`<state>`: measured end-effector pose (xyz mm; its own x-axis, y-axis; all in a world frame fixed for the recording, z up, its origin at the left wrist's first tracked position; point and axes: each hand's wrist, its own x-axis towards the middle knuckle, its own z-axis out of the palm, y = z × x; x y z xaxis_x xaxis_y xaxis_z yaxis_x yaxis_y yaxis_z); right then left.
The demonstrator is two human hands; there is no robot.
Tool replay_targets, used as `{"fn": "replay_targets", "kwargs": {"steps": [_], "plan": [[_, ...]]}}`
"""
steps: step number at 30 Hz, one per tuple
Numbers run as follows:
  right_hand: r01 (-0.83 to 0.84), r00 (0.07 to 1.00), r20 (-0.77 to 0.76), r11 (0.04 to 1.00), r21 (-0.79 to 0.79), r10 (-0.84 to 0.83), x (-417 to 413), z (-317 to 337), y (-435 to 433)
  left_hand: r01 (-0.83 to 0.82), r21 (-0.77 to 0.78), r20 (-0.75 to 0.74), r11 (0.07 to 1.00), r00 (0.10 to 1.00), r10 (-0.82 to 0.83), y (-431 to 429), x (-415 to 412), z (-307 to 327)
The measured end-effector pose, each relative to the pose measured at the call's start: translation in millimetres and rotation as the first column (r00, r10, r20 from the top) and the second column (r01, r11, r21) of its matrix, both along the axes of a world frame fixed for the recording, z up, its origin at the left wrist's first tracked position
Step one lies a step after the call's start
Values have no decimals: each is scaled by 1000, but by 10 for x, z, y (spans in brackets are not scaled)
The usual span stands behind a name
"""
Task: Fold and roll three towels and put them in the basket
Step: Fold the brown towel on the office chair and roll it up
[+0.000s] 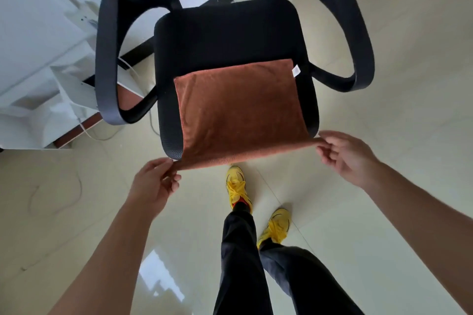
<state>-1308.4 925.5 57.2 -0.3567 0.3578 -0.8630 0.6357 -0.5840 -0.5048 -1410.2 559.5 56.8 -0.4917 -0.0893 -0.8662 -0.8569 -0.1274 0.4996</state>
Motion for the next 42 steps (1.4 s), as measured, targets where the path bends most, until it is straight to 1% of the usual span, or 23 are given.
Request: {"fn": "replay_targets", "kwargs": {"steps": [4, 9, 13, 17, 19, 20, 22, 23, 24, 25, 26, 27, 28, 29, 30, 31, 33, 34, 35, 36, 38, 40, 42], "plan": [[130, 984, -102, 981, -142, -145, -600, 112, 98, -45, 145, -2, 988, 999, 46, 198, -594, 125], [165, 974, -123, 967, -196, -191, -1333, 17, 201, -130, 157, 18, 979, 992, 129, 417, -1416, -85], [195, 974, -83, 965, -174, -212, -1757, -198, 231, -138, 107, 95, 985, 987, 128, 609, -1915, -351], [220, 972, -48, 963, -155, -230, -2006, -441, 257, -121, 65, 131, 991, 985, 111, 767, -2189, -514], [255, 963, -48, 957, -139, -264, -2084, -509, 271, -162, 76, 90, 984, 984, 155, 791, -2273, -585], [279, 957, -48, 955, -101, -285, -2109, -523, 283, -174, 56, 46, 983, 984, 172, 805, -2300, -604], [260, 965, -26, 965, 42, -259, -2183, -505, 245, -158, -45, -56, 986, 986, 156, 848, -2322, -594], [202, 979, -6, 971, 129, -203, -2214, -485, 177, -130, -123, -117, 984, 986, 116, 886, -2288, -578], [120, 992, 15, 973, 196, -125, -2264, -479, 73, -58, -204, -168, 977, 986, 23, 948, -2250, -557], [28, 999, 29, 976, 218, -35, -2289, -492, -71, 72, -269, -190, 961, 974, -126, 1011, -2170, -542], [-78, 997, 36, 978, 195, 72, -2305, -519, -241, 246, -297, -178, 923, 935, -306, 1082, -2078, -548], [-188, 982, 44, 974, 129, 184, -2331, -563, -414, 420, -284, -142, 862, 871, -471, 1145, -2002, -569], [-286, 957, 53, 957, 41, 284, -2338, -615, -555, 549, -244, -98, 799, 806, -584, 1181, -1949, -622], [-350, 935, 53, 936, -40, 352, -2351, -676, -624, 610, -202, -55, 766, 774, -631, 1192, -1941, -687], [-351, 934, 38, 932, -93, 356, -2384, -742, -608, 602, -171, -23, 780, 789, -614, 1179, -1993, -741], [-271, 962, 13, 955, -118, 274, -2447, -828, -522, 540, -143, -4, 830, 838, -546, 1140, -2093, -804], [20, 999, -46, 993, -119, -26, -2533, -887, -173, 403, -111, 0, 909, 914, -405, 1062, -2234, -846], [146, 987, -60, 984, -103, -152, -2583, -902, -1, 366, -90, -3, 926, 930, -367, 1016, -2284, -872], [229, 970, -69, 970, -75, -235, -2610, -891, 147, 345, -73, -9, 936, 938, -347, 998, -2298, -873], [270, 960, -69, 962, -28, -271, -2615, -856, 251, 331, -72, -20, 941, 943, -333, 1001, -2289, -850], [282, 958, -70, 959, 36, -279, -2584, -768, 264, 283, -114, -61, 952, 955, -291, 1036, -2189, -769], [239, 969, -68, 971, 1, -239, -2485, -652, 30, 256, -123, -77, 959, 961, -267, 1080, -2018, -678], [122, 992, -28, 988, -99, -125, -2306, -608, -364, 309, -29, -3, 950, 951, -310, 1092, -1753, -621]]}}
